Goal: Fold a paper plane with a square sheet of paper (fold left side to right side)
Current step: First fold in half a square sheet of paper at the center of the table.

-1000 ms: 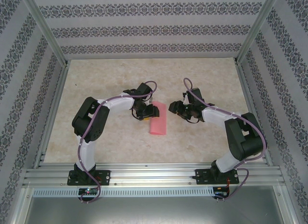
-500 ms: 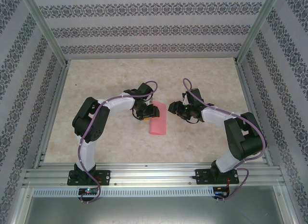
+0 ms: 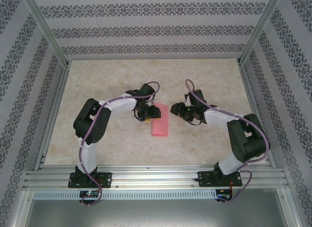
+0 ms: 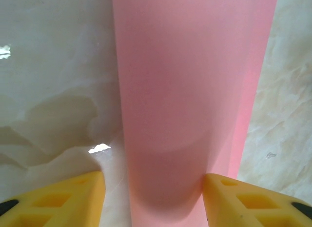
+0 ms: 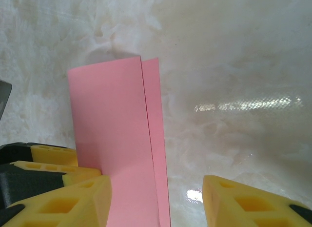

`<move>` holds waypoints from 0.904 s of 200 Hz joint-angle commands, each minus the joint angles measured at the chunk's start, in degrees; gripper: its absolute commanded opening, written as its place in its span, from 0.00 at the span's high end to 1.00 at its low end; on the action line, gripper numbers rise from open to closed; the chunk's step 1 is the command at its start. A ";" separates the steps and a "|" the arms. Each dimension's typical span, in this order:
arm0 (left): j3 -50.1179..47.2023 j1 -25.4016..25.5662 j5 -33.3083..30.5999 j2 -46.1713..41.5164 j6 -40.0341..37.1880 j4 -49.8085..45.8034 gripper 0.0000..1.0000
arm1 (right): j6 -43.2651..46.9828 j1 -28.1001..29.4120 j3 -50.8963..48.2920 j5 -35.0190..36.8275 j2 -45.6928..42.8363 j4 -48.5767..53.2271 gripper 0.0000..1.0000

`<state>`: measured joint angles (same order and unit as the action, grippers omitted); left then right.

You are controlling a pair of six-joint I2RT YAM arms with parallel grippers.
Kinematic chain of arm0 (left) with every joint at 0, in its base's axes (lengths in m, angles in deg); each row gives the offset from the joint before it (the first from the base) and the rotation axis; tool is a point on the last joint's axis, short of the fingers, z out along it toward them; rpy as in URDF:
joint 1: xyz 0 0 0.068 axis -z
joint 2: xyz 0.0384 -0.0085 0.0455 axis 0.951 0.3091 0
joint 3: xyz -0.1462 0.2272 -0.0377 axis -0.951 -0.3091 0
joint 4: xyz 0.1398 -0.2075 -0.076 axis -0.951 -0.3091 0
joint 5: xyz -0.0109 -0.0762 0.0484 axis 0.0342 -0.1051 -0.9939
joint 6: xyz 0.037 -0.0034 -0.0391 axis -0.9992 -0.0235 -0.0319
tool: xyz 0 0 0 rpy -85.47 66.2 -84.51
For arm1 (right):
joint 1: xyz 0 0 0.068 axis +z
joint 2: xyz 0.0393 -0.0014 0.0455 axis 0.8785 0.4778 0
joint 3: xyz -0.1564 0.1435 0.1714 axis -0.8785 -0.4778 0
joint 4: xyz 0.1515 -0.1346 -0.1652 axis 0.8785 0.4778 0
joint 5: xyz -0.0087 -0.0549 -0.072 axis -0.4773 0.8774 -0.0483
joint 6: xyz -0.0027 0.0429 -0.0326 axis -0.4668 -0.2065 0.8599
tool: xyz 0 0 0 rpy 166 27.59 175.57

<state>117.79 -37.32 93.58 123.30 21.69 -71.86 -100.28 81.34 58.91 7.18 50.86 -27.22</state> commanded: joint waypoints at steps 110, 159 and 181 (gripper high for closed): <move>2.66 1.18 1.90 -1.18 -1.77 -0.32 0.43 | -0.40 0.95 0.98 0.47 1.11 -1.81 0.48; 3.06 1.29 2.03 -0.05 -1.74 -0.74 0.43 | -0.53 1.13 1.19 0.27 1.55 -1.83 0.48; 3.08 1.36 1.90 0.38 -1.97 -1.06 0.43 | -0.58 1.13 1.15 0.26 1.68 -1.82 0.48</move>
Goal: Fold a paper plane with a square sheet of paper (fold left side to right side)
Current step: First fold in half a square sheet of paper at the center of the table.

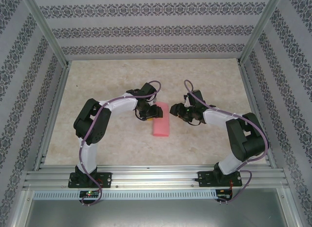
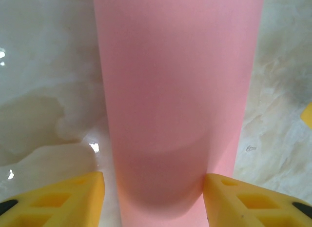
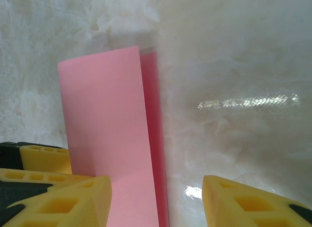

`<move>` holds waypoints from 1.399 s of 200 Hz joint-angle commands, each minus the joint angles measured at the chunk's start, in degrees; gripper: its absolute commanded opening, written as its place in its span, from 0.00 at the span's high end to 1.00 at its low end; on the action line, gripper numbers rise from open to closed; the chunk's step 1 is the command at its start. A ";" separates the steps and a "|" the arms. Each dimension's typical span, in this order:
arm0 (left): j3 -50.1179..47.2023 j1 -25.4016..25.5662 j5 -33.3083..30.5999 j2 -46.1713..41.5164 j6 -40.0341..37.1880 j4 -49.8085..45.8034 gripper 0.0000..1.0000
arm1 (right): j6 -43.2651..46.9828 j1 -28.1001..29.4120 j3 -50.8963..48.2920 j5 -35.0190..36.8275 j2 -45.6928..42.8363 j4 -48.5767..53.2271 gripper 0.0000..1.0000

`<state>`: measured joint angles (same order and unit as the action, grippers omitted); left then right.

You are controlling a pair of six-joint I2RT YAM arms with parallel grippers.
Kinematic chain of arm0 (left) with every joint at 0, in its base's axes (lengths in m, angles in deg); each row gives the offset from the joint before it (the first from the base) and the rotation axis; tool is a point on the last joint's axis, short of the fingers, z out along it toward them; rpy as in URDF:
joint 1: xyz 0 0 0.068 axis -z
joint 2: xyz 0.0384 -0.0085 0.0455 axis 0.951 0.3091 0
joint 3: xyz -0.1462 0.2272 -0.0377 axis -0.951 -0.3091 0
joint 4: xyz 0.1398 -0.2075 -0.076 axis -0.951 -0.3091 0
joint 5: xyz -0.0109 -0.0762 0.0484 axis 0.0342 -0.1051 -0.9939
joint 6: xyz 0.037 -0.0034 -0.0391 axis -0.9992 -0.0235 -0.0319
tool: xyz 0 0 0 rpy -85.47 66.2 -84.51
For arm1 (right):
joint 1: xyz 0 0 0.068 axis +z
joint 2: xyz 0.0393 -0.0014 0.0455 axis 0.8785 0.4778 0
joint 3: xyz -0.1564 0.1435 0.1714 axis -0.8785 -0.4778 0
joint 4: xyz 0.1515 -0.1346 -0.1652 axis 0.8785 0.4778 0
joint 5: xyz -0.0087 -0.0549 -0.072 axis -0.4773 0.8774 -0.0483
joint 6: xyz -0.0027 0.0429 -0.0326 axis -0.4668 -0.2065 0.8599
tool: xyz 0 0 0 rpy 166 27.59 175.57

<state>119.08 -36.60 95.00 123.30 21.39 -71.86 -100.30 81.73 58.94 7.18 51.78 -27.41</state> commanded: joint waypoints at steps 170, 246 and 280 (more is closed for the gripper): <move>2.20 0.81 0.24 2.86 -1.83 -1.55 0.44 | -0.73 1.18 1.31 0.20 1.07 -1.83 0.49; 2.38 1.08 0.17 3.48 -2.35 -1.98 0.44 | -0.73 1.18 1.32 0.11 1.15 -1.81 0.49; 2.57 1.28 0.16 3.78 -2.50 -2.03 0.45 | -0.75 1.24 1.22 0.14 1.07 -1.84 0.49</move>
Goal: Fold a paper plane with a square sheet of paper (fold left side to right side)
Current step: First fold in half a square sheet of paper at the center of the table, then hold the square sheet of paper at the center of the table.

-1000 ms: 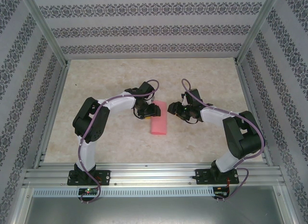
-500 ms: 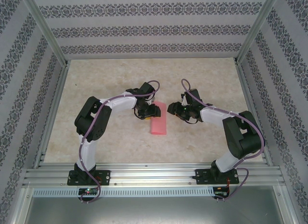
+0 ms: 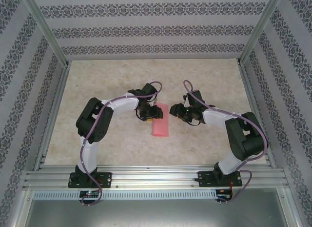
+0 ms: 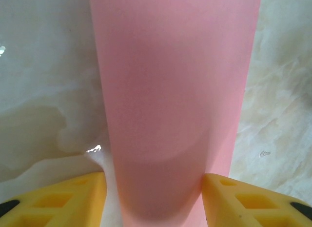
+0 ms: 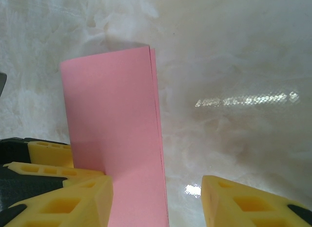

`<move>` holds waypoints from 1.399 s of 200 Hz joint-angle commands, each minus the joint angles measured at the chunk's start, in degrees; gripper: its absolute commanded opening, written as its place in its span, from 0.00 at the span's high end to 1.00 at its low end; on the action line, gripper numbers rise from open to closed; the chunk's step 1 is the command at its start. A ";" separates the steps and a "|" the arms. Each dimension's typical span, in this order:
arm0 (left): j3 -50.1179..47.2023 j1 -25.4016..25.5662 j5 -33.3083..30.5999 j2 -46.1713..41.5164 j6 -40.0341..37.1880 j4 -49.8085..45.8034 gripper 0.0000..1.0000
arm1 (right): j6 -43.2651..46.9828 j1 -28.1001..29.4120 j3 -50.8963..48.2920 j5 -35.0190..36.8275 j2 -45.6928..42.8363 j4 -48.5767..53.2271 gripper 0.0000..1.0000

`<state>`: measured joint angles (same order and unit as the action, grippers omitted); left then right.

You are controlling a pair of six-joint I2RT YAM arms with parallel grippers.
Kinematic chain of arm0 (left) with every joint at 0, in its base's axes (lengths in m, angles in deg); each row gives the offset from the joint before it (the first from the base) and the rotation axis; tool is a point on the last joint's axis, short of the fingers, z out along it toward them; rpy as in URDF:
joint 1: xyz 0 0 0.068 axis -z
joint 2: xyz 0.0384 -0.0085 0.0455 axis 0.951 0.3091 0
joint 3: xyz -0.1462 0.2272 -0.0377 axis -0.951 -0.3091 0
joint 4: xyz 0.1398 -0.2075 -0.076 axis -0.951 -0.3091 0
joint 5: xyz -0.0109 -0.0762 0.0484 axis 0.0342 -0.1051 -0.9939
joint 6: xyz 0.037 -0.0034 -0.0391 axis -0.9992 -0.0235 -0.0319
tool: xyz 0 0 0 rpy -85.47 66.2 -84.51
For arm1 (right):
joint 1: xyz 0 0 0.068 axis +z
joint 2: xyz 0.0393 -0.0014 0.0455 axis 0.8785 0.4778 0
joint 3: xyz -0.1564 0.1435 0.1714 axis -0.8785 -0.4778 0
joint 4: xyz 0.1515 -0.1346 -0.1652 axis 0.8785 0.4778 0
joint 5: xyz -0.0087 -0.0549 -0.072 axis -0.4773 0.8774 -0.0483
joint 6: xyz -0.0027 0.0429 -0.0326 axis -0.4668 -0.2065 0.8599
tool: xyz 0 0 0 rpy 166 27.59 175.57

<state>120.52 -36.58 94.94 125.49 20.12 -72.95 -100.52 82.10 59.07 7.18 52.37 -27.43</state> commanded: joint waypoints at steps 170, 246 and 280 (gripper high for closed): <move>2.35 1.82 -0.30 2.95 -2.67 -2.43 0.45 | -0.84 1.33 1.17 0.19 0.80 -2.06 0.49; 2.72 1.85 -0.49 3.29 -2.74 -2.72 0.45 | -0.94 1.58 1.65 -0.40 1.31 -2.05 0.52; 2.98 1.93 -0.43 3.57 -2.73 -2.97 0.45 | -1.45 1.95 1.88 -1.47 2.45 -2.46 0.57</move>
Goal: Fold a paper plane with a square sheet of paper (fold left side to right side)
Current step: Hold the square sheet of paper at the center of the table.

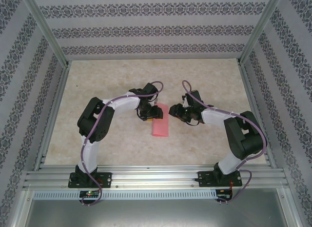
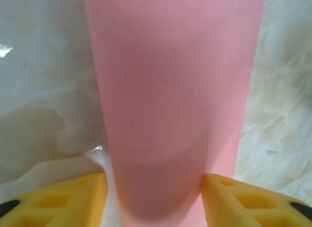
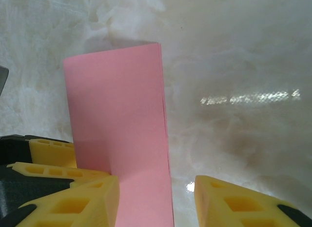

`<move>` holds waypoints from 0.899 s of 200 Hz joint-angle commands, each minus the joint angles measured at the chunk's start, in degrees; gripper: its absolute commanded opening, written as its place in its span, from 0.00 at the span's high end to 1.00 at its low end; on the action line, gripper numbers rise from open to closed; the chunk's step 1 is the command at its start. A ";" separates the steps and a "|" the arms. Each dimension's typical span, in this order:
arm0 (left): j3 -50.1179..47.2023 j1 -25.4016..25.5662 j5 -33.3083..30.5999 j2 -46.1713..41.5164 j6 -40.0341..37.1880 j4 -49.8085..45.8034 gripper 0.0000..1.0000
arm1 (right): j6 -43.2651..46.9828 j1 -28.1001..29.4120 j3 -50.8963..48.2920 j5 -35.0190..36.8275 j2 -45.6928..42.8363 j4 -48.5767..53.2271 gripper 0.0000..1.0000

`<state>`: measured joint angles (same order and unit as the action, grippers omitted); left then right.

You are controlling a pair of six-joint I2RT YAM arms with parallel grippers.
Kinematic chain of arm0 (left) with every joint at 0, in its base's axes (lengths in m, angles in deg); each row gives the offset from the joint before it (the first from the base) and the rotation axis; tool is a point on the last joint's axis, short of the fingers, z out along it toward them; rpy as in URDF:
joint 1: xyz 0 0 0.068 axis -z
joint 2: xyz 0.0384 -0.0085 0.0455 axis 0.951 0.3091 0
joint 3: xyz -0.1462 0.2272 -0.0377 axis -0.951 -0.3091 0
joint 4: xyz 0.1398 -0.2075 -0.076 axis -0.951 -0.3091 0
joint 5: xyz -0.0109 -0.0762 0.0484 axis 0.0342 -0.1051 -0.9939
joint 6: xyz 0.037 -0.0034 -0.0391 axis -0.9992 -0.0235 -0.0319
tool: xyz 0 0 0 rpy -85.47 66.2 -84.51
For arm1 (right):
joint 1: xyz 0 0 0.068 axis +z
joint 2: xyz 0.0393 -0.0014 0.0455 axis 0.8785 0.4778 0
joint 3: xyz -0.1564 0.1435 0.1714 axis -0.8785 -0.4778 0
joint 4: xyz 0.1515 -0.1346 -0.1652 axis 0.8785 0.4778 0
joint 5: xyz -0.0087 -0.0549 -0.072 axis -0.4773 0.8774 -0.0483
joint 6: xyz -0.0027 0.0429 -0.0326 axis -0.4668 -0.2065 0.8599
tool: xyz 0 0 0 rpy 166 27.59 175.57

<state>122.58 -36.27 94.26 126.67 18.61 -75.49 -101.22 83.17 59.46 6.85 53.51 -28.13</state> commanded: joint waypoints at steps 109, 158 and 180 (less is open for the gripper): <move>1.04 1.72 -0.04 2.57 -1.20 -0.68 0.44 | -1.69 2.10 3.36 -2.84 4.46 -2.04 0.78; 0.93 1.76 -0.09 2.52 -1.21 -0.71 0.44 | -1.75 3.12 5.16 -3.77 6.89 -1.79 0.85; 0.88 1.82 -0.10 2.53 -1.20 -0.74 0.44 | -1.64 3.33 5.93 -3.69 7.68 -0.90 0.86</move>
<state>122.84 -36.23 94.06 126.80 18.61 -75.84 -103.10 85.86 63.26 3.95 59.76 -28.70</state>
